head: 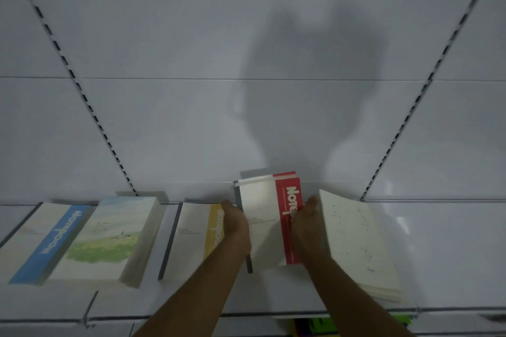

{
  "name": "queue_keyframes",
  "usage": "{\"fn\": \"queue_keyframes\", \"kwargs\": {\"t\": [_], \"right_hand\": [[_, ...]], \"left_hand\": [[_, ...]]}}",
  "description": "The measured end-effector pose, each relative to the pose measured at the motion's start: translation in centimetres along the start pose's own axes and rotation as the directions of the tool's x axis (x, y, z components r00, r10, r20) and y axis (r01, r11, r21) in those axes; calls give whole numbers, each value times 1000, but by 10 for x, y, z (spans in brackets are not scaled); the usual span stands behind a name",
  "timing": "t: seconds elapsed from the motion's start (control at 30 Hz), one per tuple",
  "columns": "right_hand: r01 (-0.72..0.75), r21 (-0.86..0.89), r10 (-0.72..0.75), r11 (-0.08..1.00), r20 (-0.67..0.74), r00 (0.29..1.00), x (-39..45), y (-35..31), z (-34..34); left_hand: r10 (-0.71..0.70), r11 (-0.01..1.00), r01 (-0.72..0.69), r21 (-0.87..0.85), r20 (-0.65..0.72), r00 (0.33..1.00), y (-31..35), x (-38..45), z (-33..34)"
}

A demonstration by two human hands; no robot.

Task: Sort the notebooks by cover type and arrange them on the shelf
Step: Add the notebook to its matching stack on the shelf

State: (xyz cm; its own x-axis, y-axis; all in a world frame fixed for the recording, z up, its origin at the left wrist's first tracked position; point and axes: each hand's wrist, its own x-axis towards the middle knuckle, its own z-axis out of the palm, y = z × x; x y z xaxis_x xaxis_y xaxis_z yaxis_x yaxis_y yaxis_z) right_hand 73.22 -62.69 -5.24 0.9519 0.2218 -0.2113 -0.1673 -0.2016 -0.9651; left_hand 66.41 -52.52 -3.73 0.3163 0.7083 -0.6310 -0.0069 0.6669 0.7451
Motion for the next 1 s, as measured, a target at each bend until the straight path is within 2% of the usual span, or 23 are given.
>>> {"fn": "queue_keyframes", "kwargs": {"t": [0.1, 0.17, 0.23, 0.3, 0.33, 0.4, 0.5, 0.6, 0.7, 0.77, 0.83, 0.9, 1.0], "right_hand": [[-70, -44, 70, 997, 8, 998, 5, -5, -1], [-202, -32, 202, 979, 2, 979, 12, 8, 2], [-348, -17, 348, 937, 81, 934, 16, 21, 8], [-382, -131, 399, 915, 136, 907, 23, 35, 12], [-360, -237, 397, 902, 134, 908, 23, 38, 13], [-293, -405, 353, 866, 81, 932, 18, 39, 10], [-223, -545, 322, 808, 92, 942, 11, 39, 10], [-133, -721, 265, 680, 73, 961, 9, 40, 11], [-93, -755, 249, 649, 95, 964, 6, 38, 11], [-91, -827, 234, 554, 49, 971, 5, 38, 11], [-85, -856, 211, 510, 28, 977, 4, 37, 13], [-87, -840, 211, 536, 34, 977, 1, 36, 16], [-27, -804, 109, 595, 48, 993, -5, 33, 23]], "left_hand": [[-10, 995, 12, 95, -24, 1000, 7, -2, 3], [-39, 988, 36, 151, 15, 999, 1, 2, 3], [-110, 981, 109, 162, -3, 994, -35, 65, -2], [-169, 943, 159, 293, 9, 986, -63, 99, -10], [-134, 916, 109, 386, 36, 990, -60, 86, -13], [-56, 801, -3, 599, 80, 995, -38, 26, -16], [54, 547, -137, 826, 128, 990, -39, 20, -19], [96, 323, -236, 917, 216, 972, -41, 28, -19], [144, 144, -321, 936, 301, 943, -43, 33, -19], [155, 77, -347, 935, 332, 930, -44, 38, -18], [146, -19, -352, 936, 351, 925, -44, 39, -18], [156, -86, -354, 931, 363, 919, -43, 40, -18], [171, -107, -348, 931, 362, 916, -43, 39, -18]]}}
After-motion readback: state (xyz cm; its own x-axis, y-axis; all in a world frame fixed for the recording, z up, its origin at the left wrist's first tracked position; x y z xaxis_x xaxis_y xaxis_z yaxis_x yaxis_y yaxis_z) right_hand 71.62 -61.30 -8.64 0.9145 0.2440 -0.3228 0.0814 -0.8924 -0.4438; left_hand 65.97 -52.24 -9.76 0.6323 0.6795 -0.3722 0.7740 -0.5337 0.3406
